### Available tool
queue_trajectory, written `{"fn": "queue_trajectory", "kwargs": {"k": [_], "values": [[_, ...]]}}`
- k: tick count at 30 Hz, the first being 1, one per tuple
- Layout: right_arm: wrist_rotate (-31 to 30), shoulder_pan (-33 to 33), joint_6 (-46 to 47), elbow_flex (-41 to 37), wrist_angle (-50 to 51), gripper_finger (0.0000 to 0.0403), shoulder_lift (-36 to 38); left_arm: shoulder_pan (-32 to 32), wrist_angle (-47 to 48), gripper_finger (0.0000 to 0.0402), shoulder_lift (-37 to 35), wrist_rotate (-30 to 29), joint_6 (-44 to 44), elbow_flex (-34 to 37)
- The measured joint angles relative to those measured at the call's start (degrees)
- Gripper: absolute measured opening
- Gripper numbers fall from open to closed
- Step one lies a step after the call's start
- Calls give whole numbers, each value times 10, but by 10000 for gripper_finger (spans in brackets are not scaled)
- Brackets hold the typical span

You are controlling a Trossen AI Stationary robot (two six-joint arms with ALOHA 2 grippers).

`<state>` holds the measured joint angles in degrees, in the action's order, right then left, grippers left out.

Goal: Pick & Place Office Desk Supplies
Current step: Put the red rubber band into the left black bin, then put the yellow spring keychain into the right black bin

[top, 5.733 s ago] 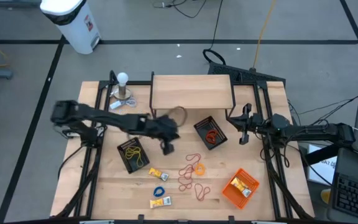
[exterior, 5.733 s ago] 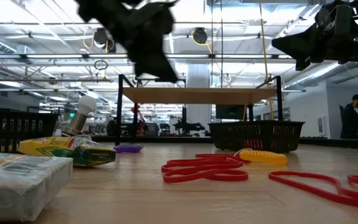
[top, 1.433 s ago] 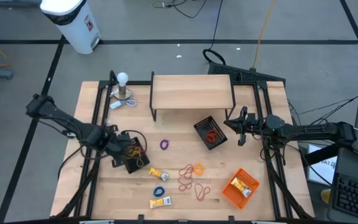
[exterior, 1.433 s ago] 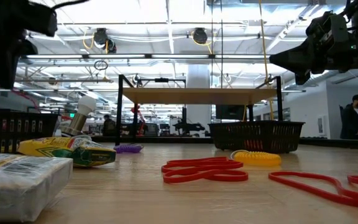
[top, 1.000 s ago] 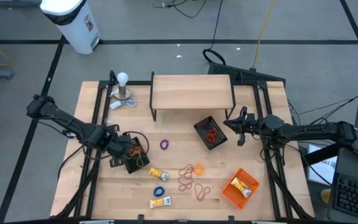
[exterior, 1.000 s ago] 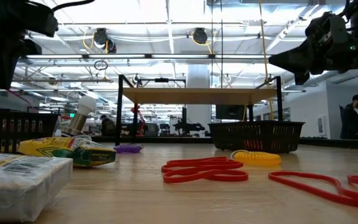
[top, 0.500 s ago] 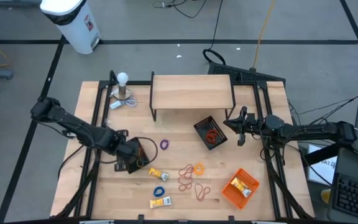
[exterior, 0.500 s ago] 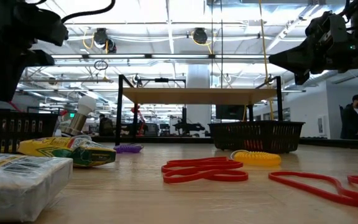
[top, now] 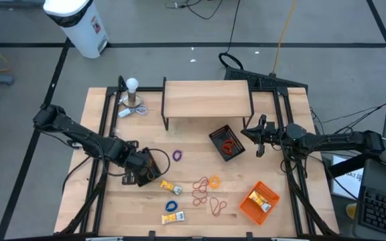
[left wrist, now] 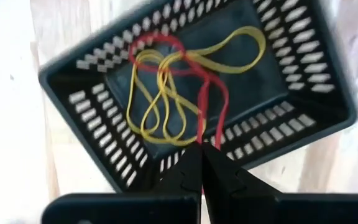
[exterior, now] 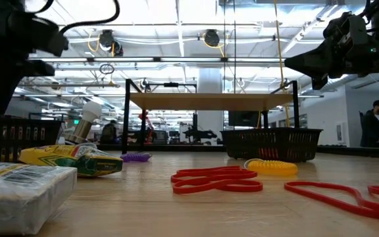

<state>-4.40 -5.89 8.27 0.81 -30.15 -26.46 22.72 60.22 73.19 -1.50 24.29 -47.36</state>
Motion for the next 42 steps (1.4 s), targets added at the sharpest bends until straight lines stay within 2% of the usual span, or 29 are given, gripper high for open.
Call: {"fn": "queue_trajectory", "kwargs": {"k": [16,22,29,37,42], "values": [[-3,0,0,0,0,4,0,-2,-5,0,0,-15,-24,20],[-3,0,6,0,2,4,0,-2,-5,13,0,-14,4,20],[-3,0,7,0,3,4,0,-2,-5,64,0,-1,25,20],[-1,0,6,0,5,4,0,-2,-3,165,0,3,43,20],[-1,0,3,0,4,4,0,-2,4,220,-2,40,28,20]]}}
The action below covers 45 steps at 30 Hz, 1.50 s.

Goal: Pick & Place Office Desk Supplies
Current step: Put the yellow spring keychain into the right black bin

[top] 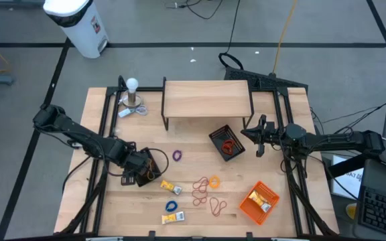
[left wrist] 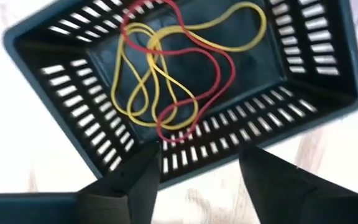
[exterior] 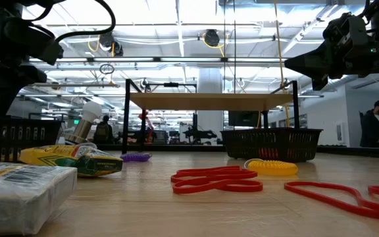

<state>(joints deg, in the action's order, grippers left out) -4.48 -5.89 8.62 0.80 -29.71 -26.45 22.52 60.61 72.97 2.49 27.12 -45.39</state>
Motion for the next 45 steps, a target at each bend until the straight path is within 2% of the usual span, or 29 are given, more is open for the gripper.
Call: {"fn": "queue_trajectory", "kwargs": {"k": [6,13,15,18,23,26,28,33,35,38,41,45], "values": [[-1,0,-3,0,0,4,0,0,44,249,0,-12,-12,-20],[-2,0,-3,0,0,4,0,0,51,250,0,-95,-56,-65],[-2,0,-3,0,0,4,0,0,33,250,-4,-128,-80,-76],[-1,0,-3,0,0,4,0,6,-50,243,-42,-151,-165,-74],[0,0,0,0,0,4,0,-6,-205,187,-151,-150,-269,-42],[0,0,1,0,0,4,0,-22,-261,143,-229,-148,-296,-8],[0,0,1,0,0,4,0,-39,-293,116,-283,-159,-296,17],[0,0,1,0,0,4,0,-87,-348,62,-409,-252,-238,89],[0,0,1,0,0,4,0,-103,-363,41,-451,-260,-222,121],[0,0,1,0,0,4,0,-123,-407,9,-493,-205,-210,162],[0,0,2,0,4,4,0,-131,-430,8,-514,-148,-214,189],[-1,0,14,0,19,4,0,-131,-436,6,-542,-160,-219,212]]}}
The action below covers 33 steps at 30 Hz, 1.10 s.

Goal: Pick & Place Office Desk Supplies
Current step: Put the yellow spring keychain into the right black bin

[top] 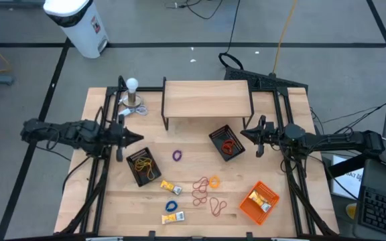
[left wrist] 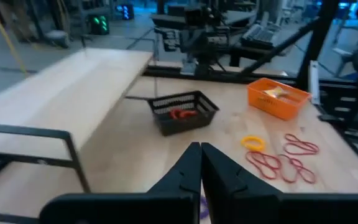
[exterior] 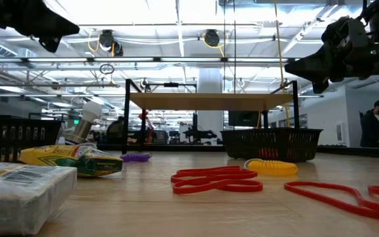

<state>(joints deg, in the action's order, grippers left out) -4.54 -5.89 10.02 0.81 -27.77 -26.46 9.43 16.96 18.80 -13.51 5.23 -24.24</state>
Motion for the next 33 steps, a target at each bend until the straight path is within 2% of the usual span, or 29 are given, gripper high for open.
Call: {"fn": "queue_trajectory", "kwargs": {"k": [7,16,20,24,33], "values": [[-1,0,0,0,-36,4,0,0,-43,3,-47,0,-75,51],[-1,0,33,0,-30,4,-2,-4,-133,3,-143,-5,-86,174],[-1,0,41,0,-38,4,-9,-18,-160,4,-169,9,-60,221],[-2,0,49,0,-43,4,-14,-31,-169,4,-163,62,-50,224],[-2,0,47,0,-46,4,-29,-31,-163,13,-162,57,-56,223]]}}
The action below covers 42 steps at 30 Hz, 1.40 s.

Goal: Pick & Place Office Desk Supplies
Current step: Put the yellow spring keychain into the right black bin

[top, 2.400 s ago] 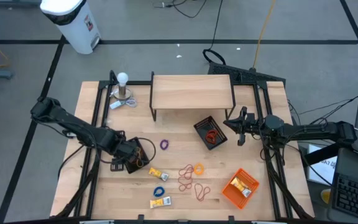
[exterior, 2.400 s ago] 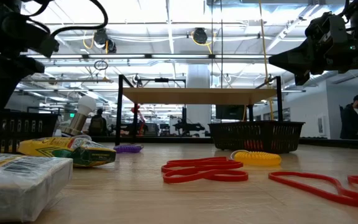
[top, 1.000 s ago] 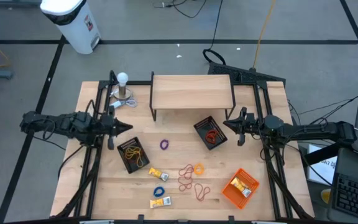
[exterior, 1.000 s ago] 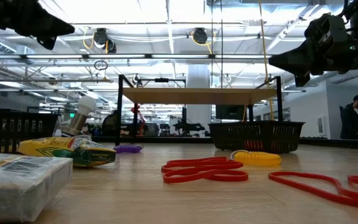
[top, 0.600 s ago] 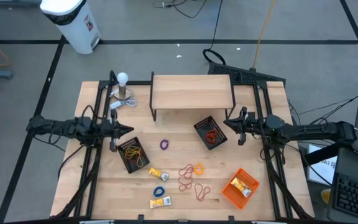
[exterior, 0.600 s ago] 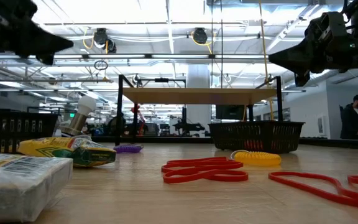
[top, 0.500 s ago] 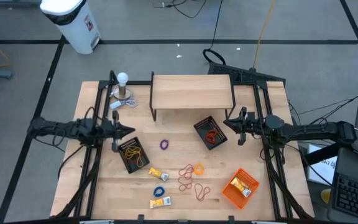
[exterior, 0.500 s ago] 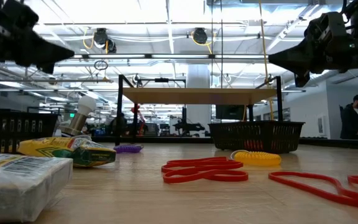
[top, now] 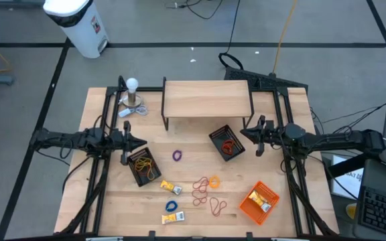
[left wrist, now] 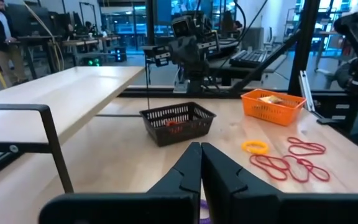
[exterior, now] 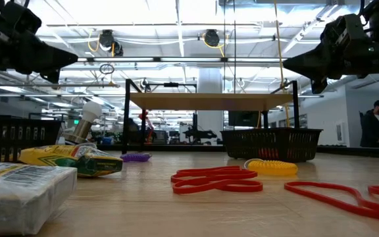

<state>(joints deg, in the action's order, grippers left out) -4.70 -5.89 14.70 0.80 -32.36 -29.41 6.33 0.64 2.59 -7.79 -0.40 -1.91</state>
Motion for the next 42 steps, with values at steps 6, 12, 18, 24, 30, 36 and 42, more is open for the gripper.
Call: {"fn": "queue_trajectory", "kwargs": {"k": [6,12,18,24,30,36,42], "values": [[5,1,53,6,-27,4,-34,0,-4,16,0,-8,-30,0],[-18,47,-36,96,-7,5,-120,0,-23,2,0,-14,-45,2],[-71,129,-95,277,114,4,-254,0,-46,18,0,-18,-49,1],[-143,199,-110,448,308,4,-385,0,-39,14,0,-19,-46,1],[-118,233,-42,543,421,20,-476,0,-17,3,0,-22,-35,1],[-41,261,-3,572,428,111,-560,0,-13,22,0,-26,-12,1],[-12,291,-14,575,430,180,-632,0,-8,16,0,-27,-4,1]]}}
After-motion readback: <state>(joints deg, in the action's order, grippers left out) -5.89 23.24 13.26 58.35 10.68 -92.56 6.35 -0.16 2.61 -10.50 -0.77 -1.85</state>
